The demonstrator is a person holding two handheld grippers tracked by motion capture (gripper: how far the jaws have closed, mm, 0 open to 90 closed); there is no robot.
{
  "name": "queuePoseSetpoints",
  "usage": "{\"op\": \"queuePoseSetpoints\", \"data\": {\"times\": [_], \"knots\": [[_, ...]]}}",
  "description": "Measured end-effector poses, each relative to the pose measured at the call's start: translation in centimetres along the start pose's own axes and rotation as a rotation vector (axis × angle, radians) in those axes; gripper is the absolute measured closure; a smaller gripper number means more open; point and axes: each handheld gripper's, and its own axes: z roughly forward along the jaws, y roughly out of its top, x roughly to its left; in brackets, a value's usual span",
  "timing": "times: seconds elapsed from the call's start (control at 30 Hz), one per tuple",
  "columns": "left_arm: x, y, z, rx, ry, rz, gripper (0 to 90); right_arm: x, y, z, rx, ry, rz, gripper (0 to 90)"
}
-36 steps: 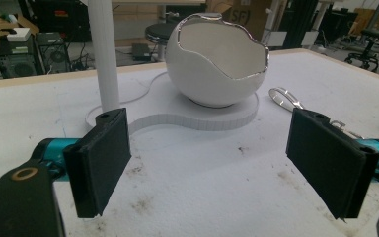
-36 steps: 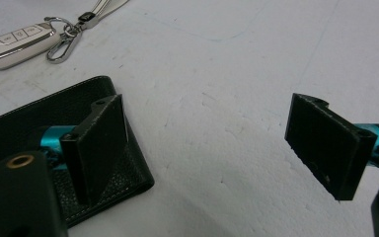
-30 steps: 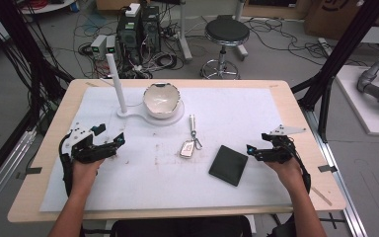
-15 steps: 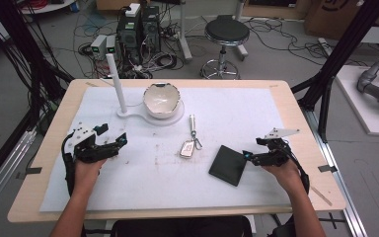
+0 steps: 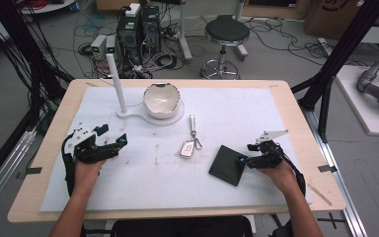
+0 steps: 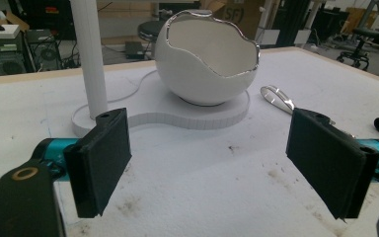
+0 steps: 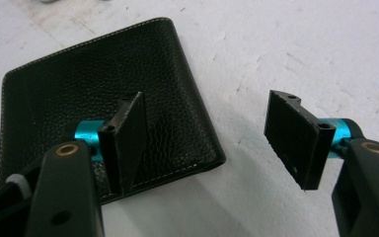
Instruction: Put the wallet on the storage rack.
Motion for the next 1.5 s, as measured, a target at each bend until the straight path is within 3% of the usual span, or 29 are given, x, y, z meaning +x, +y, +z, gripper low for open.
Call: {"op": "queuePoseSetpoints", "data": {"times": [0.2, 0.33, 0.37, 0.53, 0.67, 0.77, 0.8, 0.97, 1.13, 1.3, 1.5], "knots": [[0.0, -0.1, 0.0, 0.004, -0.008, -0.002, 17.2, -0.3, 0.0, 0.4, 0.005, 0.018, 0.016, 34.7], [0.0, -0.2, 0.1, 0.008, -0.009, -0.008, 17.2, -0.6, -0.1, 0.6, 0.008, 0.049, 0.040, 35.7], [0.0, -0.2, 0.1, 0.009, -0.012, -0.007, 17.2, -1.0, -0.2, 0.7, 0.008, 0.082, 0.065, 36.3], [0.1, -0.2, 0.1, 0.010, -0.007, -0.013, 17.2, -1.1, -0.1, 0.8, 0.020, 0.111, 0.072, 37.1], [0.1, -0.2, 0.1, 0.014, -0.006, -0.011, 17.4, -1.2, -0.2, 0.8, 0.025, 0.177, 0.065, 43.6], [0.0, -0.3, 0.2, 0.018, -0.008, -0.012, 17.4, -1.4, -0.2, 0.9, 0.024, 0.194, 0.059, 47.1], [0.0, -0.3, 0.2, 0.021, -0.009, -0.008, 17.6, -1.3, -0.3, 0.9, 0.029, 0.208, 0.065, 51.9], [-0.3, -0.3, 0.4, 0.030, -0.018, -0.005, 17.7, -1.6, -0.4, 1.0, 0.025, 0.226, 0.087, 55.4], [-0.3, -0.3, 0.4, 0.029, -0.018, -0.004, 17.9, -2.1, -0.6, 0.9, 0.006, 0.239, 0.136, 69.3], [-0.2, -0.3, 0.3, 0.030, -0.015, -0.004, 17.9, -1.9, -0.4, 0.6, -0.005, 0.221, 0.126, 79.2], [-0.2, -0.3, 0.3, 0.026, -0.030, -0.013, 19.5, -1.7, -0.2, 0.0, -0.048, 0.261, 0.135, 82.1]]}}
